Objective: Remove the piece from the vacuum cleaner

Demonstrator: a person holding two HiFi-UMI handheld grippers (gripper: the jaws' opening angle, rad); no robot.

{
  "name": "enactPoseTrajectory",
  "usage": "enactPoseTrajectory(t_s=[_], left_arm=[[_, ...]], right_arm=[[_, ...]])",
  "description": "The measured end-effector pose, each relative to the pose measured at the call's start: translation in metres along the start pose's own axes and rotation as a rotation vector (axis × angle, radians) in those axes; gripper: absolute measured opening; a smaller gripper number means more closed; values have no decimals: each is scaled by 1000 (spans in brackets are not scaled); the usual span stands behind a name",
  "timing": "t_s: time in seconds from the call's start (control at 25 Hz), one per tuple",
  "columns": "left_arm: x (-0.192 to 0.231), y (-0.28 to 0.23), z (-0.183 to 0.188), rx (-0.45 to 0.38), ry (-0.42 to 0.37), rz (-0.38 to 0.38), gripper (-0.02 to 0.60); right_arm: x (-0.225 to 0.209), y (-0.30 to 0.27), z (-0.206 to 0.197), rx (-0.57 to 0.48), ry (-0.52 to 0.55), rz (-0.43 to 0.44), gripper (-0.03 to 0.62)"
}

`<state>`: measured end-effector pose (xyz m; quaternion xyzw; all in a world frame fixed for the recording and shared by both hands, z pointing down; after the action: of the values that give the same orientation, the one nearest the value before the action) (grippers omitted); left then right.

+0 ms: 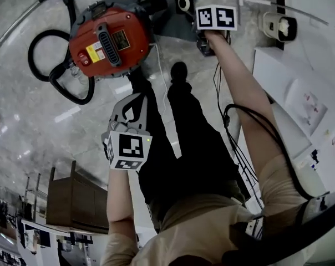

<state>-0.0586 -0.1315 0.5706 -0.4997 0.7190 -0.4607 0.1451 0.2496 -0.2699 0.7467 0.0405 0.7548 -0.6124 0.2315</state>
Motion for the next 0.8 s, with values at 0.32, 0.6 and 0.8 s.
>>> enactPoseTrajectory(t_s=[0.32, 0.6, 0.8], left_arm=[[-3, 5, 18, -8, -55, -7, 2], [-17, 0, 36, -9, -106, -35, 2], [-30, -11, 52, -17, -140, -84, 2]], right_arm=[[-27, 37, -6, -46, -121, 13, 25], [-60, 73, -24, -82, -180, 16, 25], [-73, 105, -49, -125, -195, 39, 25]])
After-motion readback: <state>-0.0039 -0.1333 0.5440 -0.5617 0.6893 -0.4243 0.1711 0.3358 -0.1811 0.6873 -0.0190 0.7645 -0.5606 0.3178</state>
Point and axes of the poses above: the fingertips, and each gripper's own axes: y backward along the fingers, x to its left, z out of its top, the point moved 9 cm from there along y, backward along the fingers, and after that the axes turned 6 degrees about -y, right-handed, at the moved point
